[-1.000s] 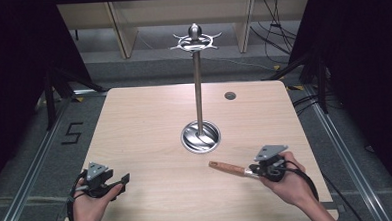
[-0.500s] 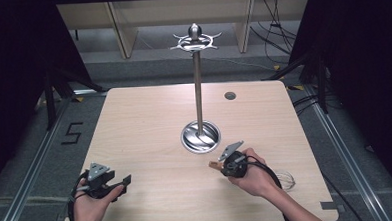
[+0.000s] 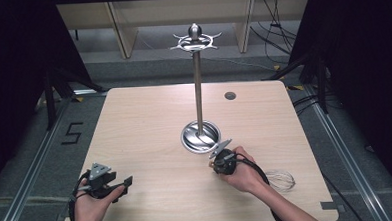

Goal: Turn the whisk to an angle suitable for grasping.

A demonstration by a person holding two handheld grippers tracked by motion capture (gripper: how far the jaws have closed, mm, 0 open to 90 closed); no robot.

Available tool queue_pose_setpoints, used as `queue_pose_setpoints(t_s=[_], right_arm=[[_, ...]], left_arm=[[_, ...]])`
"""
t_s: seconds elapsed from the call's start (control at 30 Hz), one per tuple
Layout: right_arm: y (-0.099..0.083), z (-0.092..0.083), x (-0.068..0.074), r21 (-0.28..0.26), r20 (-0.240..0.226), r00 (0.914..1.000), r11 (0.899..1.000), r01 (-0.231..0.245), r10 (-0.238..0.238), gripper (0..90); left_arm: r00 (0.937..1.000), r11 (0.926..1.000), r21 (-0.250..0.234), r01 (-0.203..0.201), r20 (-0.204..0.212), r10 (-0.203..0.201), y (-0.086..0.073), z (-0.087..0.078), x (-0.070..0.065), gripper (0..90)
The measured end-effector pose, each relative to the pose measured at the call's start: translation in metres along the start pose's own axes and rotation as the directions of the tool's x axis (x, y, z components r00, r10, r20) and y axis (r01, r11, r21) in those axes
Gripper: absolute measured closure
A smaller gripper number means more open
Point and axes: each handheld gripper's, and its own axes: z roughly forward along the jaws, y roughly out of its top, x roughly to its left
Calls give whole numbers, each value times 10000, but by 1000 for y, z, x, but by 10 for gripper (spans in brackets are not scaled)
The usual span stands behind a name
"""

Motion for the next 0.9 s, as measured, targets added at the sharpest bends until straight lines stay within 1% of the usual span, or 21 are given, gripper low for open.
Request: queue_pose_setpoints(t_s=[0.03, 0.07, 0.1, 0.13, 0.2, 0.23, 0.3, 0.33, 0.4, 0.43, 0.47, 0.5, 0.57, 0.6, 0.63, 0.7, 0.77, 0.8, 0.83, 0.87, 0.9], right_arm=[[0, 1, 0, 36, -22, 10000, 10000, 60, -60, 900], [0, 1, -2, -92, 298, 9995, 10000, -34, 37, 900], [0, 1, -2, -92, 298, 9995, 10000, -34, 37, 900], [-1, 2, -5, -154, 377, 9989, 9995, -278, 283, 900], [-1, 1, -6, -157, 459, 9980, 9990, -416, 423, 900], [-1, 1, -7, -114, 588, 9970, 9986, -508, 513, 900], [-1, 0, -11, -276, 798, 9960, 9989, -387, 408, 900], [-2, 0, -15, -290, 720, 9955, 9978, -602, 622, 900], [-3, 0, -19, -301, 1046, 9926, 9978, -592, 621, 900], [-3, 0, -19, -301, 1046, 9926, 9978, -592, 621, 900], [-3, 0, -20, -241, 1069, 9913, 9969, -750, 772, 900], [-3, 0, -21, -98, 1089, 9913, 9973, -731, 738, 900], [-3, 2, -20, 101, 839, 9959, 9994, -335, 326, 900], [-3, 2, -17, 108, 779, 9957, 9987, -508, 498, 900], [-2, 2, -16, -10, 998, 9940, 9990, -441, 440, 900], [-1, 4, -17, -121, 1032, 9942, 9995, -305, 316, 900], [1, 6, -20, -162, 881, 9949, 9987, -477, 489, 900], [1, 6, -21, -179, 885, 9938, 9977, -655, 668, 900], [2, 7, -23, -226, 885, 9932, 9970, -738, 756, 900], [2, 7, -25, -251, 1040, 9927, 9979, -593, 616, 900], [2, 7, -25, -233, 1100, 9901, 9961, -854, 875, 900]], left_arm=[[10000, 10000, 55, -57, 26, 57, 0, 0, 0, 349], [9993, 9989, 280, -365, 2, 365, 1, -2, 2, 349], [9994, 9990, 292, -347, -29, 348, 1, -2, 1, 349], [9996, 9992, 293, -279, -10, 280, 0, -2, 1, 349], [9995, 9991, 296, -303, 11, 303, 0, -2, 1, 349], [9999, 9998, 122, -123, -24, 123, 0, -1, 0, 349], [10000, 9999, 126, -98, -8, 98, 0, -1, 0, 348], [10000, 10000, 91, -26, 7, 26, 0, 0, 0, 349], [10000, 10000, 47, 11, 0, -11, 0, 0, 0, 348], [10000, 10000, 42, -4, 36, 4, 0, 1, 0, 348], [9996, 9991, 311, -290, 24, 289, 0, -2, 2, 349], [9994, 9987, 372, -357, -8, 357, 1, -3, 2, 349], [9996, 9991, 313, -286, 71, 283, 0, -1, 2, 349], [9995, 9990, 322, -296, 65, 294, 1, -1, 3, 348], [9996, 9991, 339, -272, -30, 273, 1, -2, 2, 348], [9995, 9991, 309, -301, 4, 301, 1, -1, 2, 349], [9994, 9989, 329, -346, 43, 345, 0, -1, 2, 348], [9997, 9994, 249, -257, 28, 257, 0, -1, 2, 349], [10000, 10000, 73, -11, -6, 11, 0, 0, 0, 349], [10000, 9998, 154, -87, 24, 87, 0, 0, 1, 349], [9997, 9991, 326, -258, 10, 258, 0, -2, 3, 348]])
